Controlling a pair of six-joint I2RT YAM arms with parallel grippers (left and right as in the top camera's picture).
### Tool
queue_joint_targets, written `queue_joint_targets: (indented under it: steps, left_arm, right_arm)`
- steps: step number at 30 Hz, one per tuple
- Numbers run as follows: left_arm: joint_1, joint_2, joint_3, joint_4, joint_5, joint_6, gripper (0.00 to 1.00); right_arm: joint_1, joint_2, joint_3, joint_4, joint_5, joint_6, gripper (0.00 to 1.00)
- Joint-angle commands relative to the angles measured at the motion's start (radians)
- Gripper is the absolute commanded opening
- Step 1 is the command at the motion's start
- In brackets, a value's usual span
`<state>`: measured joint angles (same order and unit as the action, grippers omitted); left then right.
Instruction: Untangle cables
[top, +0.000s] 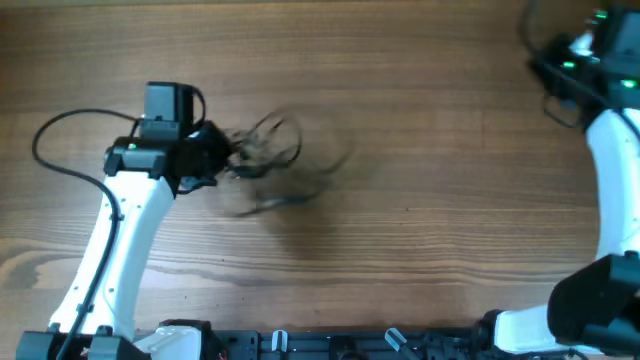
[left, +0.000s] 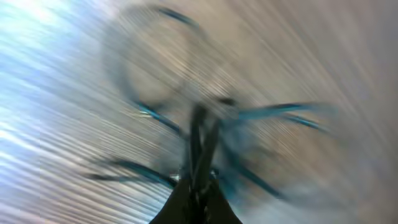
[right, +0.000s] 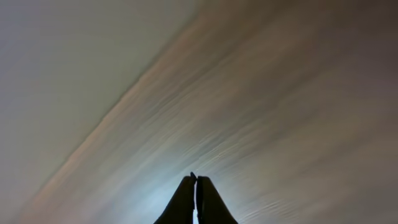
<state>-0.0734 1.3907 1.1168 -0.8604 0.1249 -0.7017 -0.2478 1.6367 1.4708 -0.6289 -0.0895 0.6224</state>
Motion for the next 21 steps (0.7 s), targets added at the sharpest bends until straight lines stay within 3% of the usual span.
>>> queue_joint_targets:
  steps: [1,3,5,6,7,8,9,13,16,21]
  left_arm:
    - [0.035,-0.001,-0.004,-0.008,-0.116,-0.013,0.04]
    - [0.048,-0.001,-0.004,-0.008,-0.115,-0.013,0.04]
    - [0.043,-0.001,-0.004,0.009,-0.054,0.023,0.04]
    - [0.036,-0.001,-0.004,0.042,0.052,0.100,0.04]
    - [0.030,-0.001,-0.004,0.090,0.220,0.196,0.04]
    - [0.031,-0.001,-0.004,0.159,0.494,0.326,0.04]
    - [0.033,-0.001,-0.004,0.219,0.672,0.365,0.04]
    - [0.034,-0.001,-0.004,0.295,0.768,0.245,0.05]
    - [0.034,-0.001,-0.004,0.312,0.855,0.203,0.04]
    - [0.034,-0.001,-0.004,0.323,0.855,0.162,0.04]
  right_arm:
    - [-0.006,0.058,0.026,-0.001,0.187,0.036,0.08]
    - [-0.008,0.074,0.026,0.006,0.088,-0.018,0.06]
    - [0.009,0.074,0.026,0.063,-0.200,-0.174,0.07]
    - [0.031,0.074,0.026,0.097,-0.421,-0.279,0.15]
    - [0.055,0.074,0.026,0.102,-0.524,-0.326,0.23]
    - [0.106,0.074,0.026,0.094,-0.645,-0.403,0.31]
    - [0.151,0.074,0.026,0.080,-0.705,-0.449,0.35]
    - [0.347,0.074,0.026,0.048,-0.797,-0.554,0.43]
    - [0.461,0.074,0.026,0.043,-0.760,-0.631,0.59]
    - [0.579,0.074,0.025,-0.076,-0.607,-0.685,0.63]
